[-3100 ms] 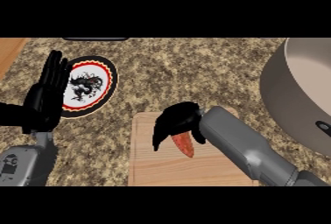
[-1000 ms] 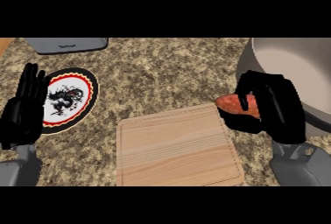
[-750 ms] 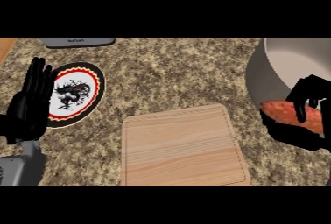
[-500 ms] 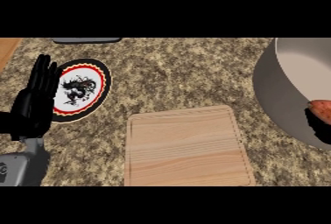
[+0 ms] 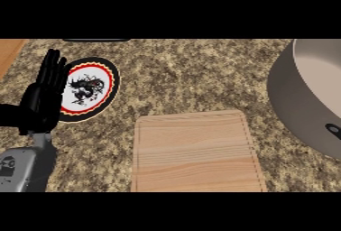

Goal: Pick the sweet potato from the cutting board and place it in the pot

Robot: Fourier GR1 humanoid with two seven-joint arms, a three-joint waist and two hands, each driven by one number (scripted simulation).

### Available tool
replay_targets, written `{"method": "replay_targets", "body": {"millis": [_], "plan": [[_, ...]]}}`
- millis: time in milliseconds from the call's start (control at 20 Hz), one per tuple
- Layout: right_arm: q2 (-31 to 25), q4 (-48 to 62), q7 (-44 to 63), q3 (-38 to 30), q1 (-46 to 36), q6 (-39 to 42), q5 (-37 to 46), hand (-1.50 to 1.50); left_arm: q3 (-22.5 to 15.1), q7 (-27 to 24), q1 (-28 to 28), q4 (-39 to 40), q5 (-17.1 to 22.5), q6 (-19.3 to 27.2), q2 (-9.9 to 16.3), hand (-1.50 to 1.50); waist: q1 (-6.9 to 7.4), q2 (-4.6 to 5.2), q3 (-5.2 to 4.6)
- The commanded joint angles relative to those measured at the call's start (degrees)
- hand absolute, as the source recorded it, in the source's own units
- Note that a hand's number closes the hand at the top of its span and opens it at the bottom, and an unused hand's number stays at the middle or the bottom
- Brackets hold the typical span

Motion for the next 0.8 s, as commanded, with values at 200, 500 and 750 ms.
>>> {"method": "replay_targets", "body": {"millis": [200, 500, 750], "plan": [[-0.68, 24.68, -15.41, 1.00, -8.73, -7.13, 4.04, 1.50, 1.19, -0.50, -0.96, 1.69, -0.16, -1.17, -0.22, 0.00, 0.62, 0.09, 0.00], [-5.63, 42.60, -19.38, 1.29, -17.35, -7.23, 7.18, 1.50, -1.38, -0.36, 0.81, -1.62, -2.29, 0.44, -2.81, 0.00, 1.86, 0.41, 0.06], [-1.18, 45.84, -15.07, 1.68, -16.91, 1.53, 3.10, -1.50, 0.55, 1.53, -1.90, -0.22, -0.11, -1.55, -0.72, 0.00, 2.48, 0.60, 0.15]]}}
